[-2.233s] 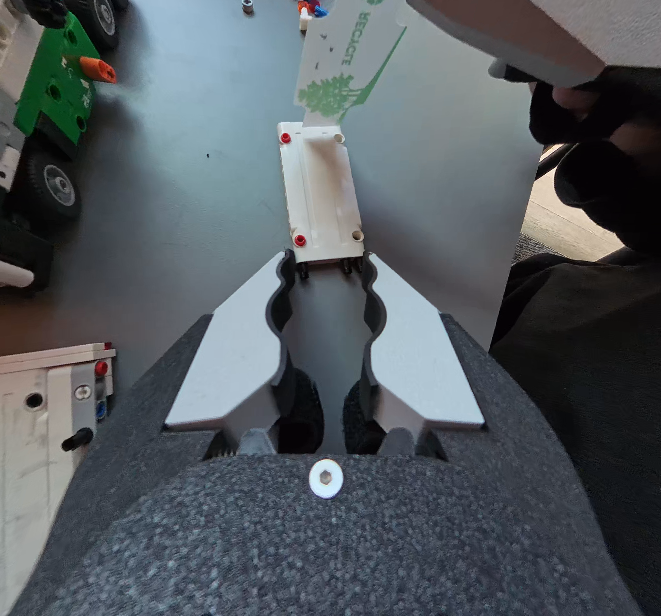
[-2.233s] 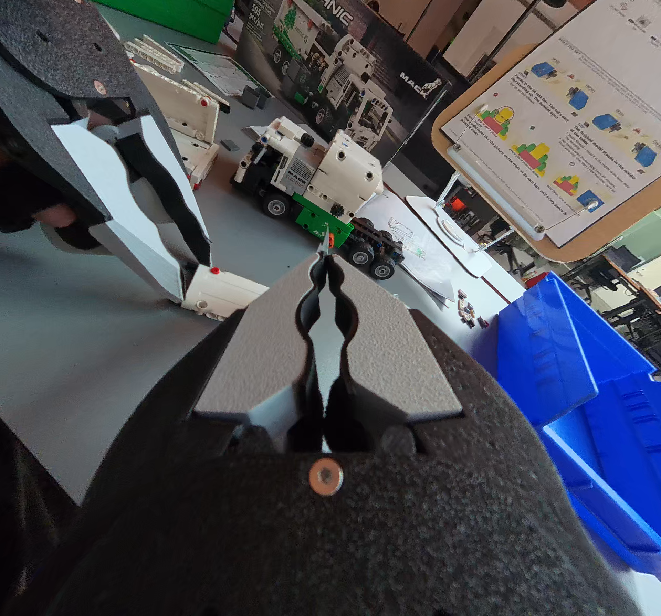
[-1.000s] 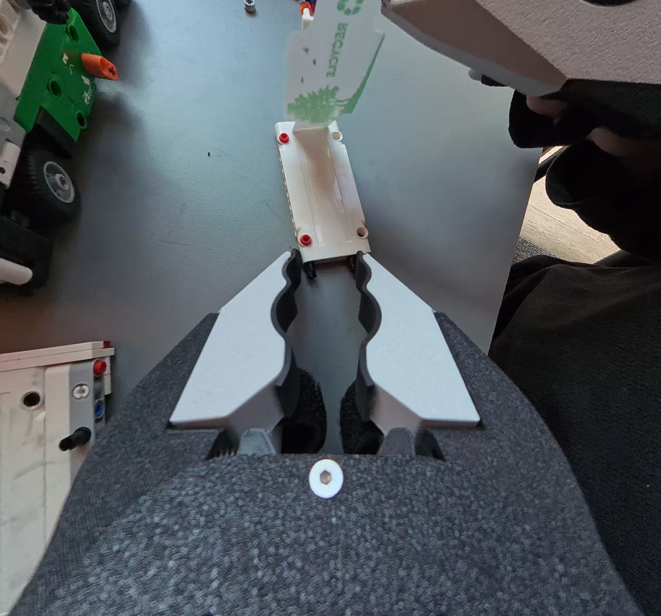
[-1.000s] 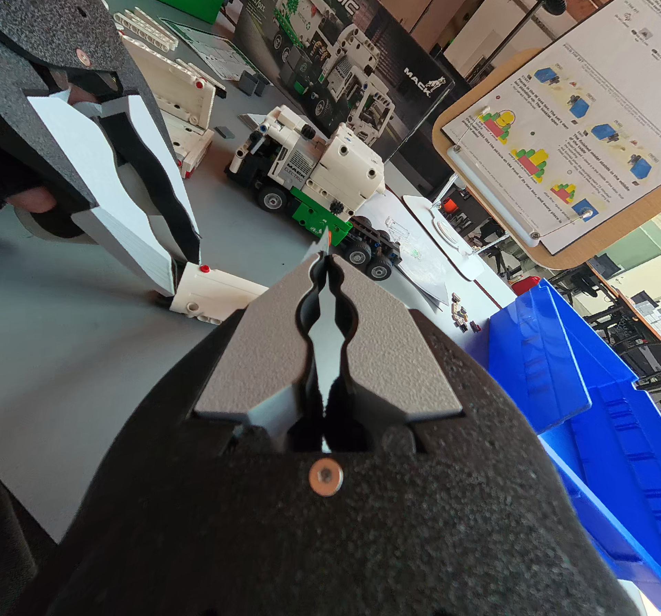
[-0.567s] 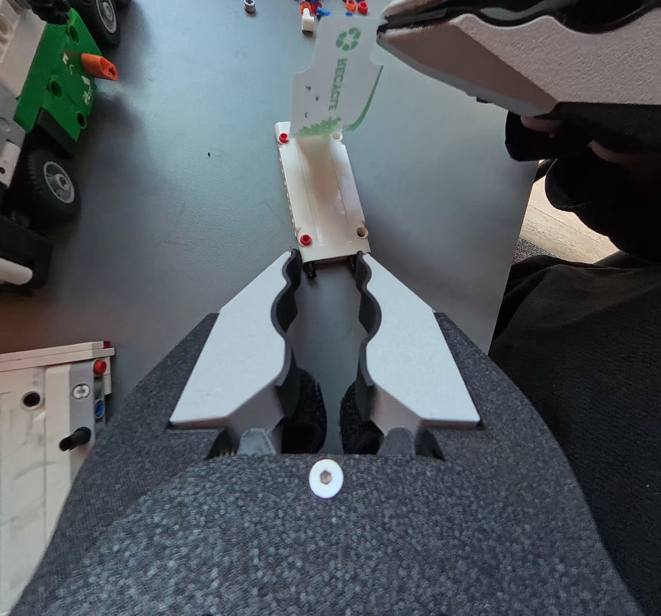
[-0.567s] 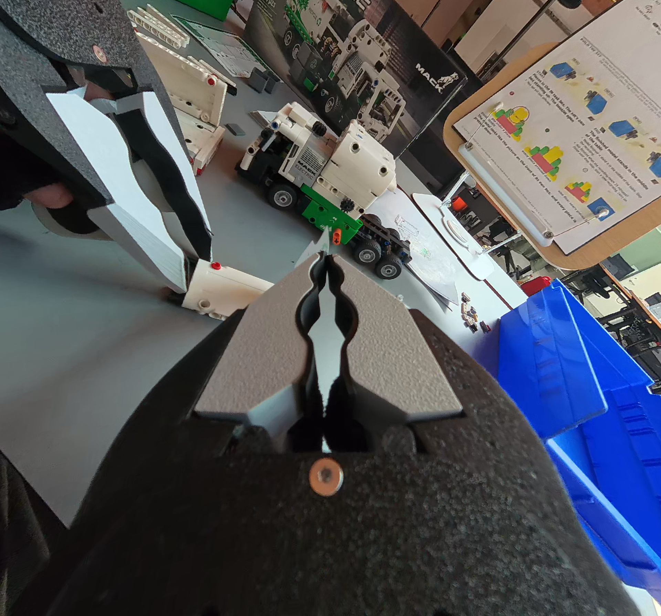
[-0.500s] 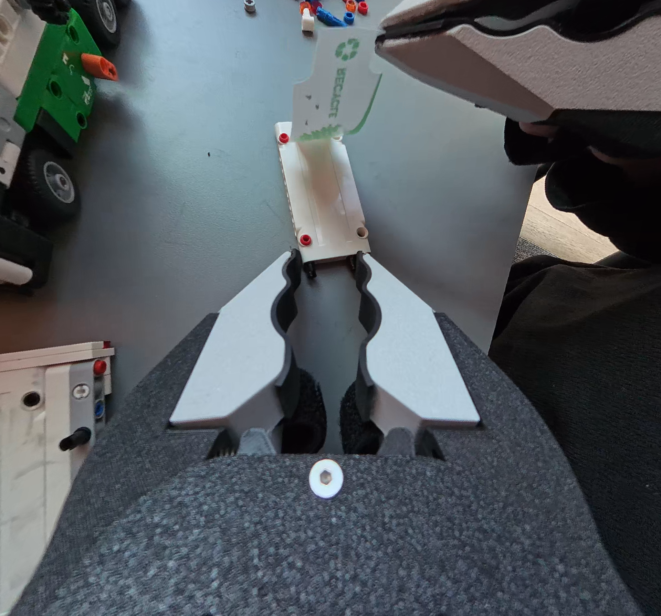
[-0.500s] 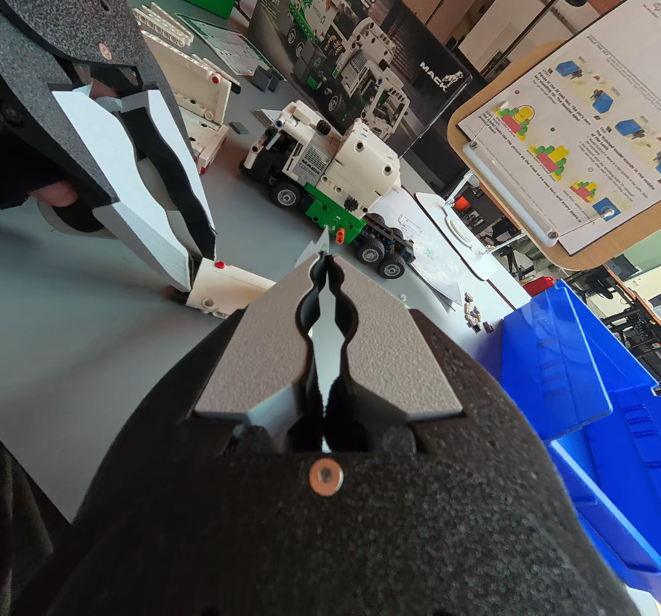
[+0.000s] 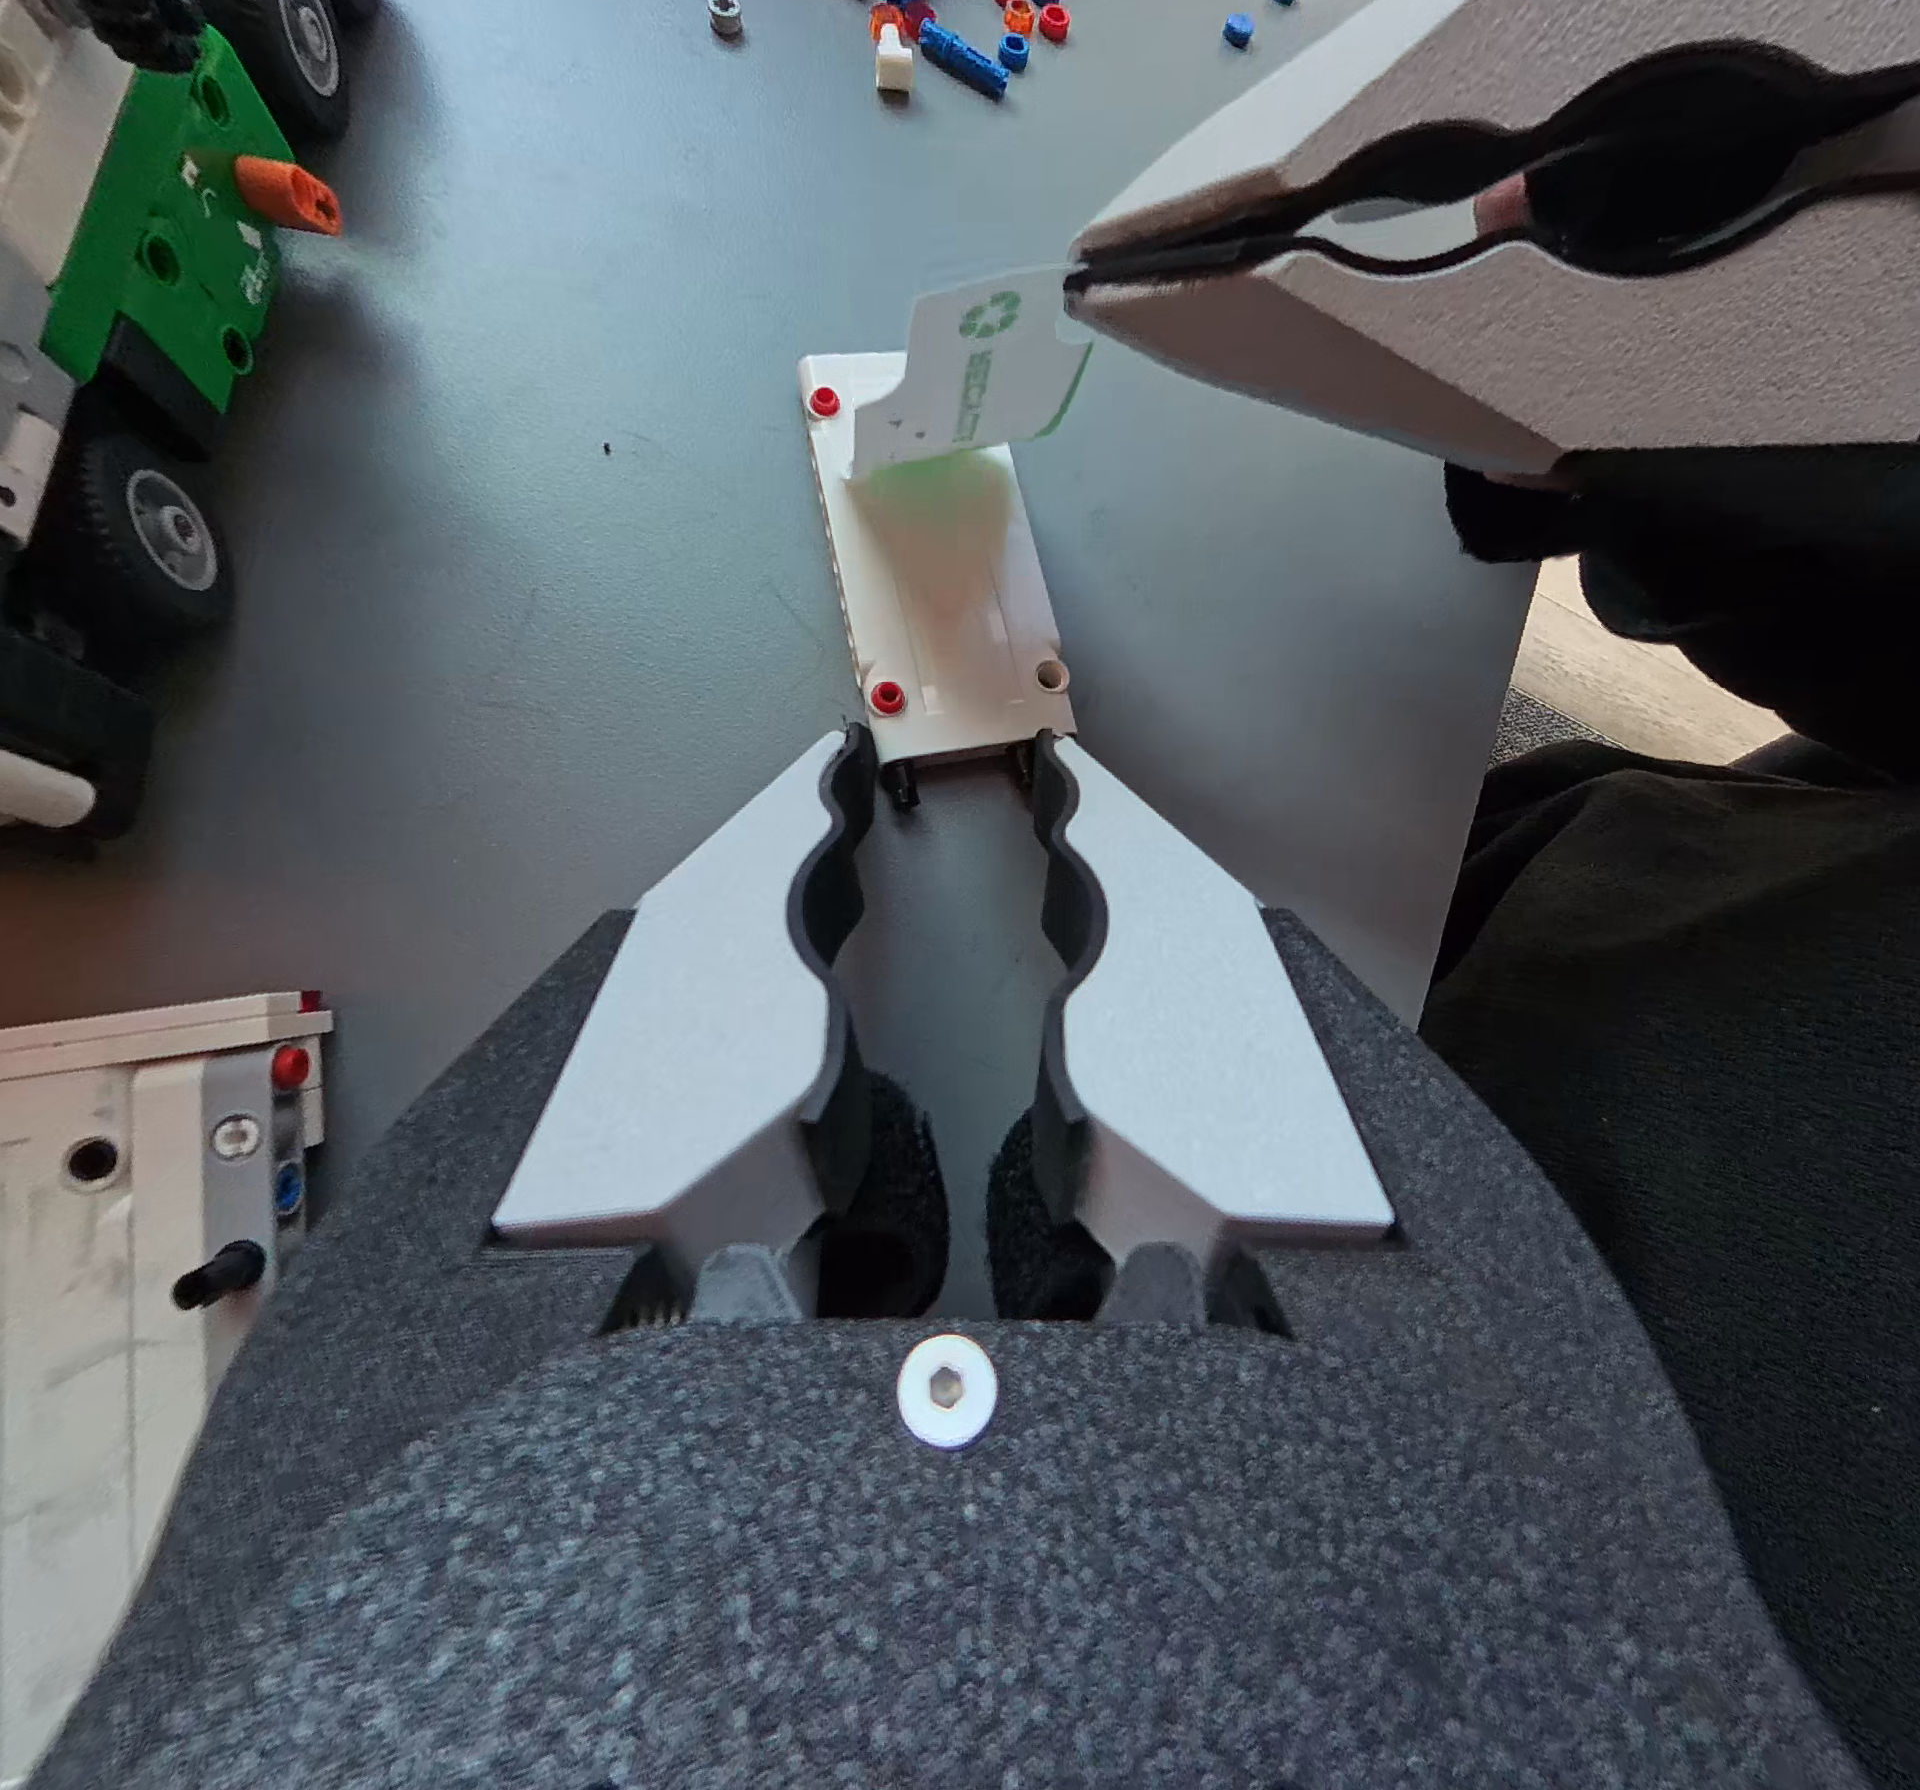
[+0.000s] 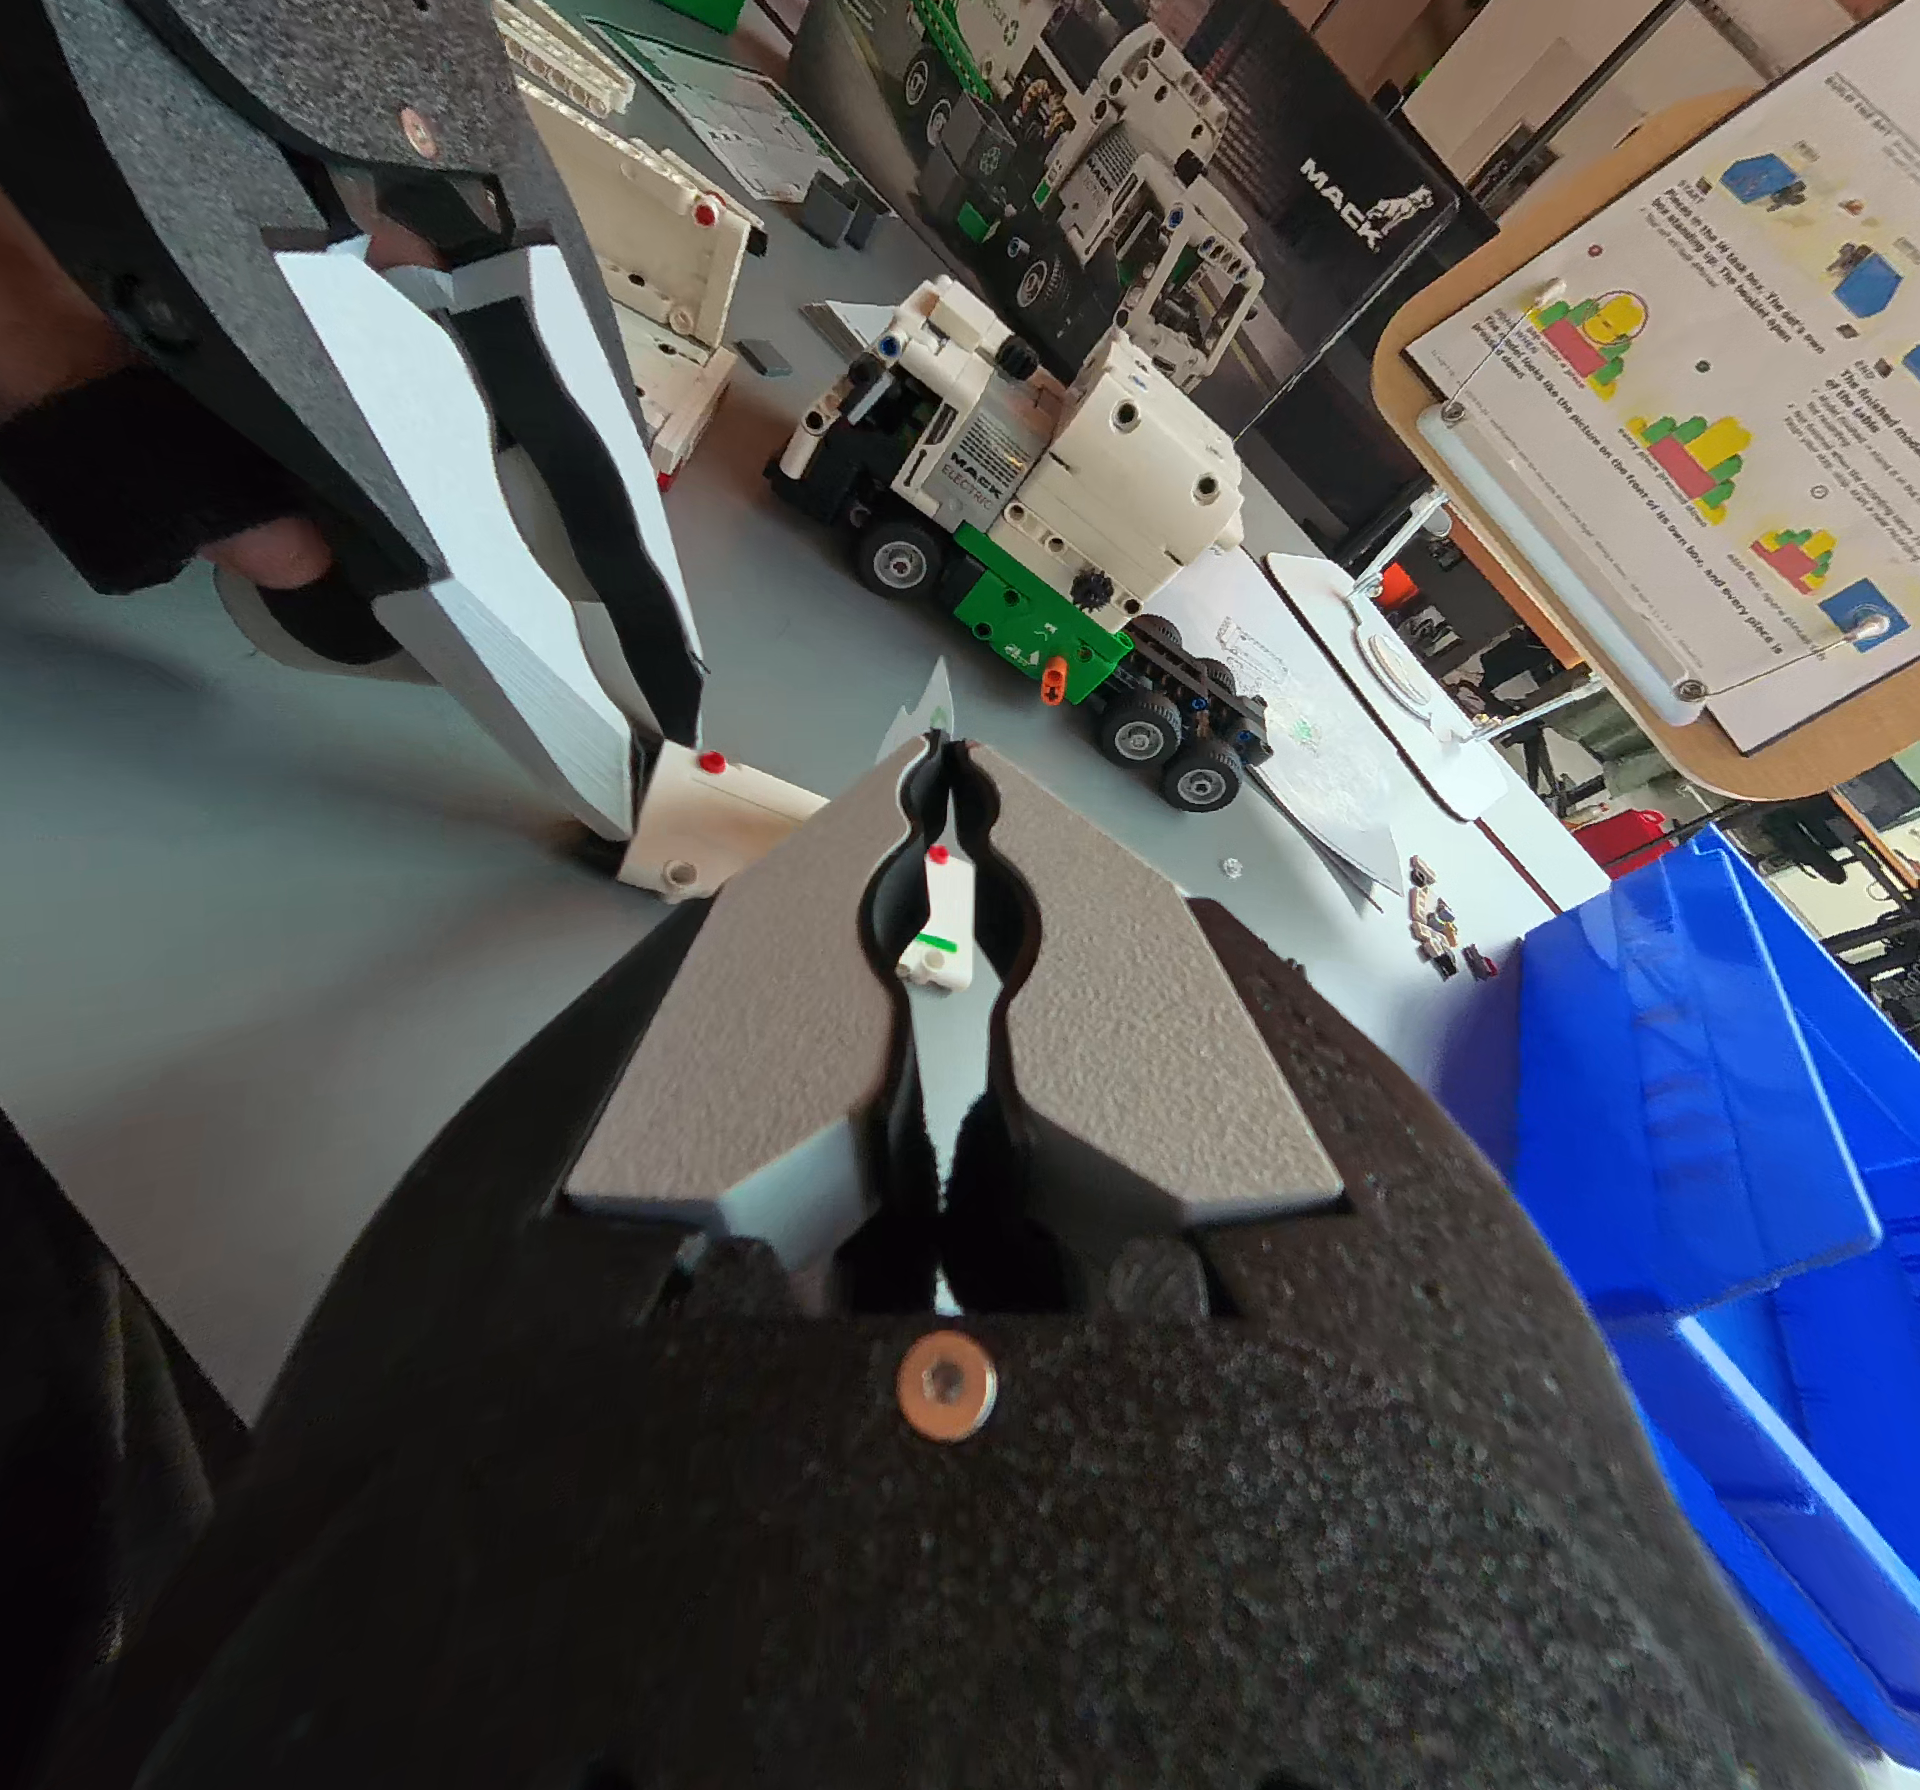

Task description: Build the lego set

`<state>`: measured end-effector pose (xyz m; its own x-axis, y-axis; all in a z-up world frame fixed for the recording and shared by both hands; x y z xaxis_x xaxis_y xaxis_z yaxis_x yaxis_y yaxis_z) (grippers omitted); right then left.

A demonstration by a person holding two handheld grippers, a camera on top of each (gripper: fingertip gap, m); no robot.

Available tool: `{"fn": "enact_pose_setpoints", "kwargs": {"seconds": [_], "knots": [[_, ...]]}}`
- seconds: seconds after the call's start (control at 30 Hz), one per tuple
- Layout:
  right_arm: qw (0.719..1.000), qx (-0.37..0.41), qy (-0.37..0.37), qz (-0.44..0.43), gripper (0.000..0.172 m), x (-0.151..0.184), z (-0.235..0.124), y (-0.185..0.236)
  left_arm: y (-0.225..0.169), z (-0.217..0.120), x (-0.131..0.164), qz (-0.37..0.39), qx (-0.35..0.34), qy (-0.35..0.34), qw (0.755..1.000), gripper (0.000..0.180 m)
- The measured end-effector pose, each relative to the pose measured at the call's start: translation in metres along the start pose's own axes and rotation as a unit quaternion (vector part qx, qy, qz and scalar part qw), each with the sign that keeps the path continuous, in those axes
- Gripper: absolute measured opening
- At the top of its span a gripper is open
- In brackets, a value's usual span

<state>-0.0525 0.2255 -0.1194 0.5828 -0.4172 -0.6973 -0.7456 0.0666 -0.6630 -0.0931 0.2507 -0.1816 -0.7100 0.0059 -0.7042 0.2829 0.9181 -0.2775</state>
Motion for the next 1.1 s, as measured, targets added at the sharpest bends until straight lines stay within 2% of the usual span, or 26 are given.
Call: {"fn": "enact_pose_setpoints", "kwargs": {"seconds": [0.43, 0.73, 1.0, 1.1], "knots": [[0.999, 0.022, 0.015, 0.039, 0.000, -0.003, 0.006, -0.005, 0.000, 0.000, 0.000, 0.002, -0.002, 0.000, 1.000, 0.029], [0.983, 0.052, 0.019, 0.175, 0.000, 0.016, -0.002, -0.039, 0.000, 0.000, 0.000, 0.001, -0.004, -0.001, 1.000, 0.030], [0.971, 0.041, 0.025, 0.233, 0.000, 0.026, 0.001, -0.043, -0.013, 0.009, -0.006, 0.016, 0.013, 0.001, 1.000, 0.069], [0.970, 0.031, 0.021, 0.241, 0.000, 0.024, 0.002, -0.040, -0.019, 0.020, -0.015, 0.012, 0.013, 0.001, 1.000, 0.075]]}}
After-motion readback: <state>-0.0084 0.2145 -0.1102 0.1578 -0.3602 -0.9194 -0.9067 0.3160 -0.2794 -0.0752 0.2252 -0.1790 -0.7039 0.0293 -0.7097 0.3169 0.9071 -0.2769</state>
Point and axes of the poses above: each gripper's, where its closed fingertips meet, z out along the fingers, x out of its underside, y = z × x across the jaws, the point moved 1 cm from there along -z, back along the fingers, and after that the axes turned 8 degrees about -z, right-handed, at the moved point
